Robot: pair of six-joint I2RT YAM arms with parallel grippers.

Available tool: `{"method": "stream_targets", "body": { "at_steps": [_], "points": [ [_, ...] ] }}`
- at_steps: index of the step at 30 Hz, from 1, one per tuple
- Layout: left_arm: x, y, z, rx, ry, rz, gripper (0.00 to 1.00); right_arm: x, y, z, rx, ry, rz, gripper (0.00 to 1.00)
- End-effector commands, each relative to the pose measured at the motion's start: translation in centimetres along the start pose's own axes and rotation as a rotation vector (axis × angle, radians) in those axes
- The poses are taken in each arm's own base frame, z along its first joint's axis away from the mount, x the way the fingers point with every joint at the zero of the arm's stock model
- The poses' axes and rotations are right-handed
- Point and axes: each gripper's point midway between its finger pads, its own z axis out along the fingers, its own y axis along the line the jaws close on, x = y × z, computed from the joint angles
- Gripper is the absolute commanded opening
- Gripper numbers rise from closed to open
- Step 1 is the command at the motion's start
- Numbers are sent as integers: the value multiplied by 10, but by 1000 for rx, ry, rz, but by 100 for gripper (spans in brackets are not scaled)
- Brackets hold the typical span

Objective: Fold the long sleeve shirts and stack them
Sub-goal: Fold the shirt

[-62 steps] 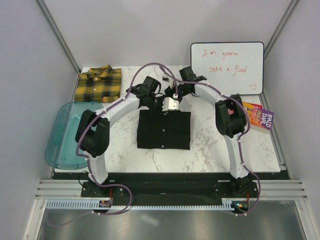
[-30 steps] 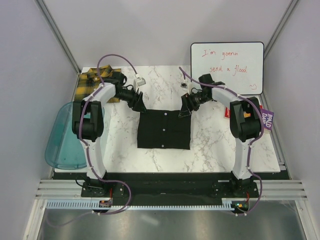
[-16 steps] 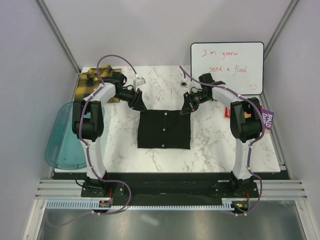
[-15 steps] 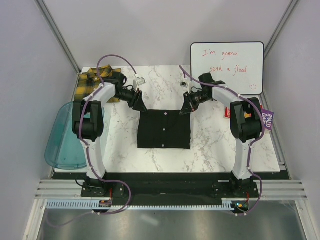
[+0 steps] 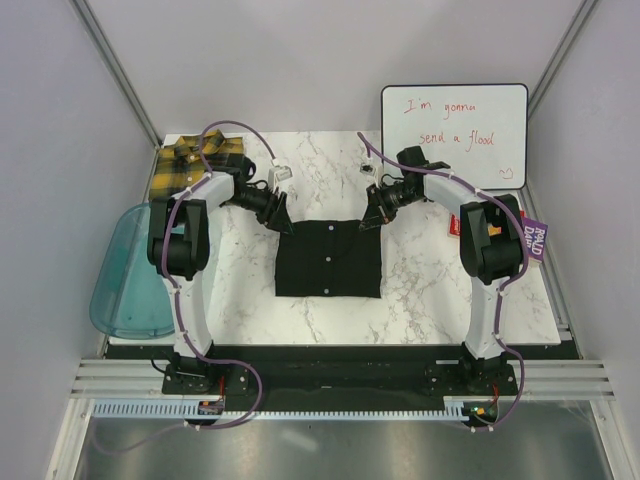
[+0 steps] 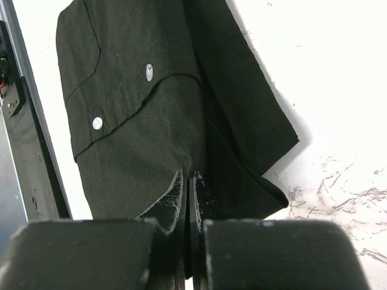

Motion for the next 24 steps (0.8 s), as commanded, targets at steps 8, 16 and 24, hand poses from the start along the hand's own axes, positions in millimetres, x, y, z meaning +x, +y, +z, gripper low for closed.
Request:
{"method": "stream_targets", "body": {
  "at_steps": [8,16,24],
  "points": [
    [-16,-2,-9,-49,-49,44,71,-12,12,-3,-37,-27,-72,0],
    [-41,8,-30,-140,-144,42,93,-12,17,-6,-39,-27,-84,0],
    [-28,7,-16,-51,-140,-76,99,-12,16,-5,-37,-23,-100,0]
  ]
}}
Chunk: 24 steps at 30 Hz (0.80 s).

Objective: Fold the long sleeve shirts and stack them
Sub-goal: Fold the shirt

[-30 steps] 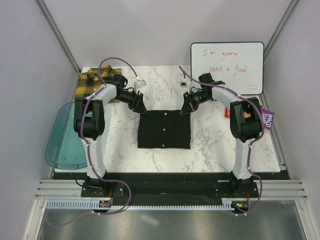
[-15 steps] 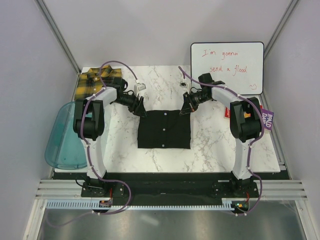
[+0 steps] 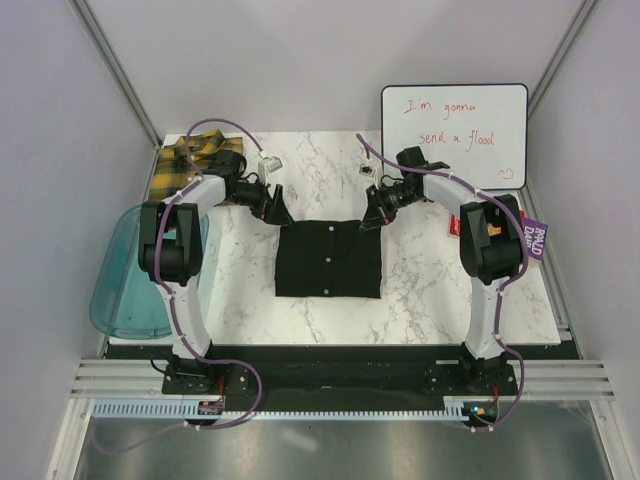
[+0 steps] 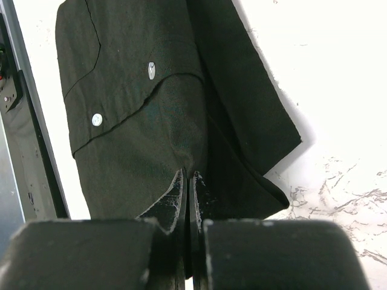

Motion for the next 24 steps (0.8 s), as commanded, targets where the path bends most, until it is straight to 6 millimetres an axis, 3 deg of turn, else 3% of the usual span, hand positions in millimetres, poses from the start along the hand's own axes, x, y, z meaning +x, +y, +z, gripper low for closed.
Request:
{"method": "stream_targets", "body": {
  "at_steps": [1,7,10,18,21,24],
  "points": [
    [-8,-4,2,41,-28,-61,99,-15,13,-8,-25,-33,-78,0],
    [3,-3,14,92,-6,-226,99,-16,16,-10,-30,-35,-97,0],
    [5,-14,14,151,-7,-282,90,-17,17,-10,-33,-38,-103,0],
    [-33,-54,-13,236,-91,-196,74,-12,15,-7,-33,-26,-97,0],
    [-39,-59,-18,252,-108,-187,63,-13,16,-6,-35,-28,-97,0],
    [-35,-55,-19,232,-107,-170,60,-15,16,-7,-33,-29,-104,0]
  ]
}}
